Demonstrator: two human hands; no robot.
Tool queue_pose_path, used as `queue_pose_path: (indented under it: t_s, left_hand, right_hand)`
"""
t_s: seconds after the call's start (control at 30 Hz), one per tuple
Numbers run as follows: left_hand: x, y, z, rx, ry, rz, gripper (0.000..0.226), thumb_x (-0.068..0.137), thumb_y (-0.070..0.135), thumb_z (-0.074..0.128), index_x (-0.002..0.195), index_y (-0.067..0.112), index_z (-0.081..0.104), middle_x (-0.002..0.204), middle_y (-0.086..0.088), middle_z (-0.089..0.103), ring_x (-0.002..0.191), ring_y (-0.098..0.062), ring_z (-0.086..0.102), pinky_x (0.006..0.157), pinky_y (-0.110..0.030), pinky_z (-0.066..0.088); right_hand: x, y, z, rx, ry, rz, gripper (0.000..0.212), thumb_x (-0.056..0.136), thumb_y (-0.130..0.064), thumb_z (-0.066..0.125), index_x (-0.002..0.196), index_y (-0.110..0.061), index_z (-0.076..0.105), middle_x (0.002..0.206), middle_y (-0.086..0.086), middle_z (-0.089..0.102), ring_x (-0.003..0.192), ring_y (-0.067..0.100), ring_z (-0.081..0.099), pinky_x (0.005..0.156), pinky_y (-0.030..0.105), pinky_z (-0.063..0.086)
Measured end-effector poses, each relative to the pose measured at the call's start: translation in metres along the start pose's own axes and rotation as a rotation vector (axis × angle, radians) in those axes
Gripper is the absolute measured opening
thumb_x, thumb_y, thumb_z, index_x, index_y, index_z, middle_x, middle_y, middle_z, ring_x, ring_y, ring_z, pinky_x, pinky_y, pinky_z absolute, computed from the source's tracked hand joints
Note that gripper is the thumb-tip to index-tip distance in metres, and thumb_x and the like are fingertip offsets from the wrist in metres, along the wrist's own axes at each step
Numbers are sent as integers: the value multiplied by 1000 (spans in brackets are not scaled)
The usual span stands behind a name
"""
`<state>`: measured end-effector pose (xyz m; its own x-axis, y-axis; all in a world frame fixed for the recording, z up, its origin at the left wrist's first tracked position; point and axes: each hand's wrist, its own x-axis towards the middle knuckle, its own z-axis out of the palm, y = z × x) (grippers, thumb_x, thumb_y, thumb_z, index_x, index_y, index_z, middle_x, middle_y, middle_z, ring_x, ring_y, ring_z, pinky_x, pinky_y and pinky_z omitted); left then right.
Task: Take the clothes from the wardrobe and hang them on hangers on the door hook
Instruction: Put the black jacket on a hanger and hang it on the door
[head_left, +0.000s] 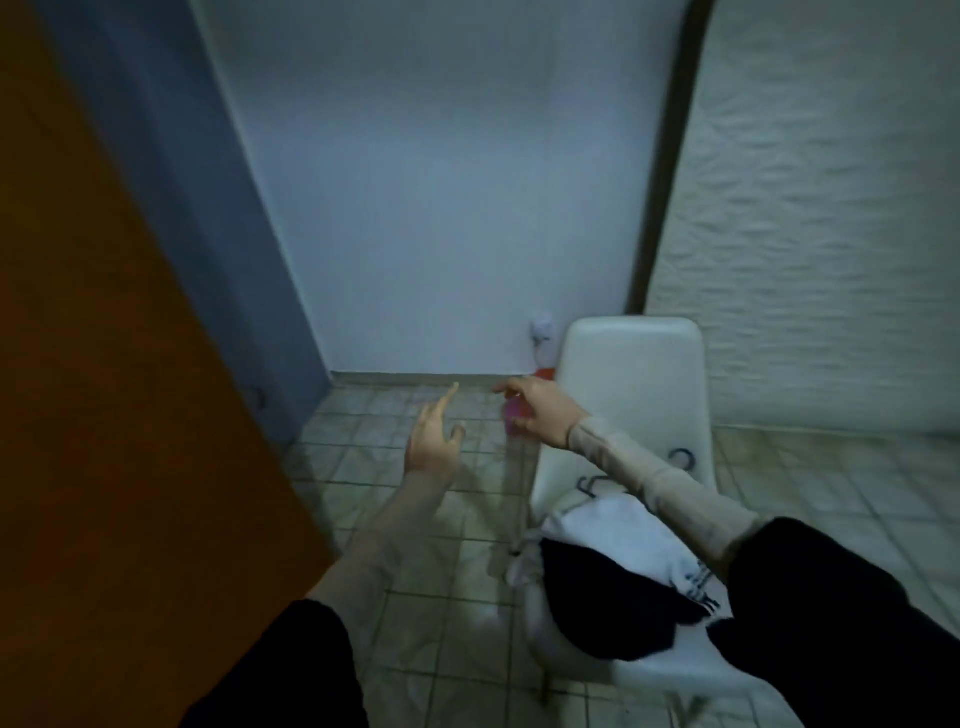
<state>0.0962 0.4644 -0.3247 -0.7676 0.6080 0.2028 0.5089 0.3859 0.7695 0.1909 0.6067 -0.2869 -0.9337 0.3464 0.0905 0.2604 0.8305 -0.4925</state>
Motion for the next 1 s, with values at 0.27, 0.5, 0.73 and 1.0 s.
queue_pose_path:
  t_s: [0.27, 0.5, 0.73, 1.0]
  left_hand:
    - [31, 22, 100, -80, -205, 81, 47, 89, 2, 49, 135, 10, 45, 126, -23, 53, 115, -34, 51, 94, -31, 39]
    - [59, 29, 178, -69, -316, -34, 47, 89, 5, 48, 135, 17, 45, 128, -15, 55, 114, -31, 54, 94, -36, 45]
    - [68, 25, 241, -18, -285, -214, 41, 88, 1, 45, 130, 4, 48, 131, -15, 51, 117, -29, 49, 88, -27, 38]
    - [61, -46, 290, -23, -323, -494, 38, 90, 7, 47, 128, 8, 51, 125, -16, 55, 115, -29, 52, 96, -34, 44]
  right_hand:
    - [-21, 101, -24, -23, 17, 278, 41, 83, -4, 59, 122, -7, 53, 121, 16, 54, 110, 27, 54, 90, 28, 38]
    - [-17, 184, -35, -46, -69, 355, 39, 84, -6, 59, 123, -8, 53, 123, 15, 54, 111, 26, 53, 91, 28, 39]
    - [5, 263, -20, -40, -236, 373, 38, 86, -11, 58, 122, -2, 53, 124, 19, 55, 114, 31, 53, 95, 33, 40]
    - [33, 322, 43, -10, -453, 409, 38, 88, -19, 56, 126, -14, 53, 131, 9, 54, 119, 27, 51, 97, 33, 41]
